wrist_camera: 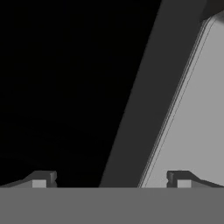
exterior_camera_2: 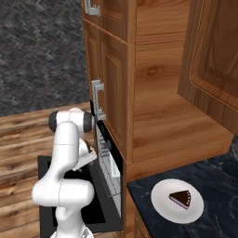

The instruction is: Take the baked cake out of the oven and place it on the plate for cooling. Then close the oven door.

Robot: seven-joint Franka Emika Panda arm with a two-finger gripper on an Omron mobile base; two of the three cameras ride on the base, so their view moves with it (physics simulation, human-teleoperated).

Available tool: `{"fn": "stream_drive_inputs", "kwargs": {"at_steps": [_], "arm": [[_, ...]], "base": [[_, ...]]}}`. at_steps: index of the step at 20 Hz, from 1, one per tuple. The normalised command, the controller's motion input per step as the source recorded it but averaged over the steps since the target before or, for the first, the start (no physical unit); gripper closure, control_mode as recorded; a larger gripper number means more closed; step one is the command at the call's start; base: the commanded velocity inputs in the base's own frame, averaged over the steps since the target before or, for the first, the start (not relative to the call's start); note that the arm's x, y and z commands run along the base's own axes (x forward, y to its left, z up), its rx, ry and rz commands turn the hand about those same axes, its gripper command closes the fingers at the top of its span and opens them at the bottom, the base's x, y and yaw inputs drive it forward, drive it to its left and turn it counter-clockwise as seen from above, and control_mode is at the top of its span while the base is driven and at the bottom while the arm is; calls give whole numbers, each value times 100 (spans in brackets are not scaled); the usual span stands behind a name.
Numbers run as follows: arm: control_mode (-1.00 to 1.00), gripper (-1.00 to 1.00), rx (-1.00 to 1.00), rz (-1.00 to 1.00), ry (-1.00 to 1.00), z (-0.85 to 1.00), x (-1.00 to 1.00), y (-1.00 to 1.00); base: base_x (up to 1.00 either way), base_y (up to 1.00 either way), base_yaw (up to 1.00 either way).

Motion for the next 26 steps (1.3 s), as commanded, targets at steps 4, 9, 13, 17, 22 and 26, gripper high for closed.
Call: {"fn": "stream_drive_inputs", "kwargs": {"at_steps": [4, 9, 13, 17, 22, 26], "arm": [[-100, -100, -3, -8, -4, 0, 58, -13], [-100, -100, -4, -9, -5, 0, 57, -10], [-100, -100, -5, -8, -4, -3, 59, -10], [-100, -100, -6, -8, -3, -8, 52, -7], [-100, -100, -2, -3, 0, -2, -1, 2], [-100, -100, 0, 0, 0, 28, -78, 36]], "base": [[0, 0, 0], [0, 0, 0], [0, 0, 0], [0, 0, 0], [0, 0, 0], [0, 0, 0]]}}
